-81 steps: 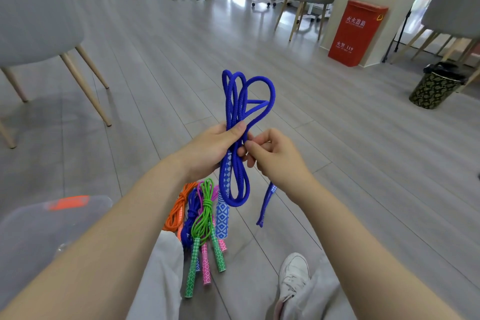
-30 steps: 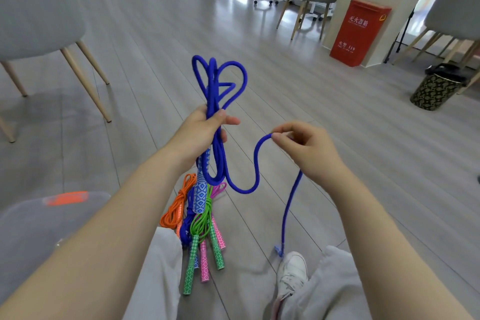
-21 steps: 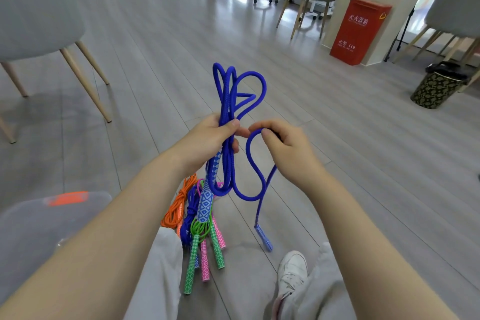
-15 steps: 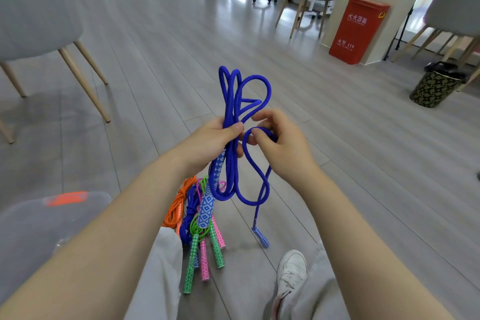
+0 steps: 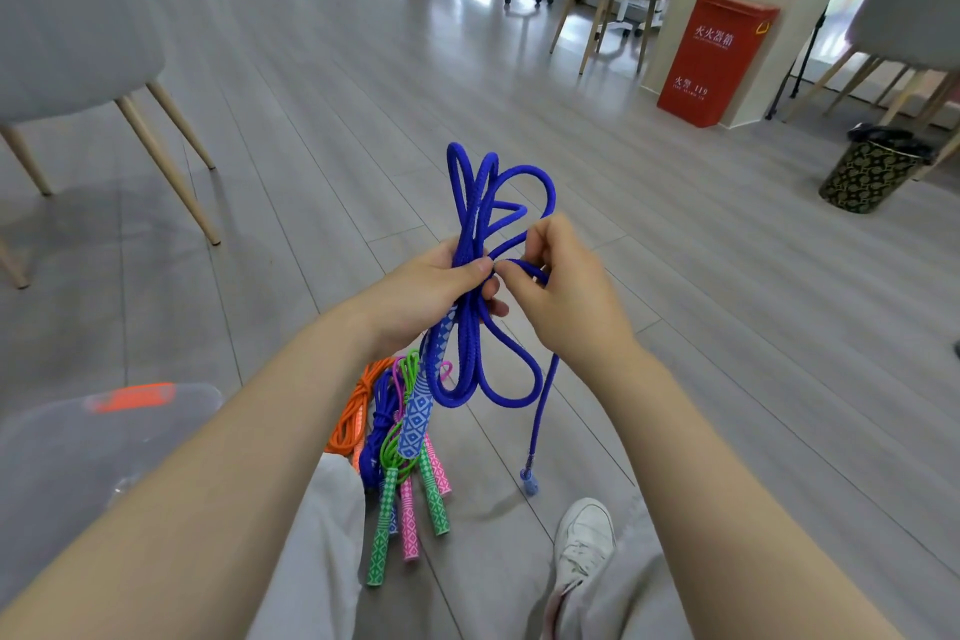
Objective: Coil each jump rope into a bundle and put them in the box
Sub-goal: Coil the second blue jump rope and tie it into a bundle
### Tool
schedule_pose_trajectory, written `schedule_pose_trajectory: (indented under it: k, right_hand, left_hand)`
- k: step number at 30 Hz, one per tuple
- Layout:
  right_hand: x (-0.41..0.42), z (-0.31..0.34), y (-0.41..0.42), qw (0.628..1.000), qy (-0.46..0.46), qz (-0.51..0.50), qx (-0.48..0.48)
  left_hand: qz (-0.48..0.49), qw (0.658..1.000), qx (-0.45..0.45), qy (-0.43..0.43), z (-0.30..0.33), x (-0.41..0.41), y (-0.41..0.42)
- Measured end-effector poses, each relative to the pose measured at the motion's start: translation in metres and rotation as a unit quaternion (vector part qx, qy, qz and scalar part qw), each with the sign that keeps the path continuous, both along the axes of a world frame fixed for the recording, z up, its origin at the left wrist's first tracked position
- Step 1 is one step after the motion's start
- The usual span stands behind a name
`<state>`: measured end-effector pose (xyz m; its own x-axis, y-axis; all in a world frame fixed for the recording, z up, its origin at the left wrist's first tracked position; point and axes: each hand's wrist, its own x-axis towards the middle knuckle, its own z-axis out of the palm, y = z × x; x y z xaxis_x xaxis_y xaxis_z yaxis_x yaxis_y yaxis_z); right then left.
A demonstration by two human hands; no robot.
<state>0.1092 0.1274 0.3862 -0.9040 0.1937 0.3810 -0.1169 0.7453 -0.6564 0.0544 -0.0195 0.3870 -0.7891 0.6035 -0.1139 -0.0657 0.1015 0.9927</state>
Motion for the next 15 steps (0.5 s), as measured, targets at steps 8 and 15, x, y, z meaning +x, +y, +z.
schedule_pose_trajectory:
  k: [8,15]
  right_hand:
    - [-0.003,-0.005,0.011,0.997,-0.063,-0.006,0.037]
    - [0.001,0.011,0.034,0.97,-0.189,0.024,-0.149]
  left_hand:
    - [-0.005,0.993,-0.091,0.079,-0.004,-0.003,-0.002]
    - [0.104,0.989,-0.044,0.097,-0.004,-0.011,-0.001]
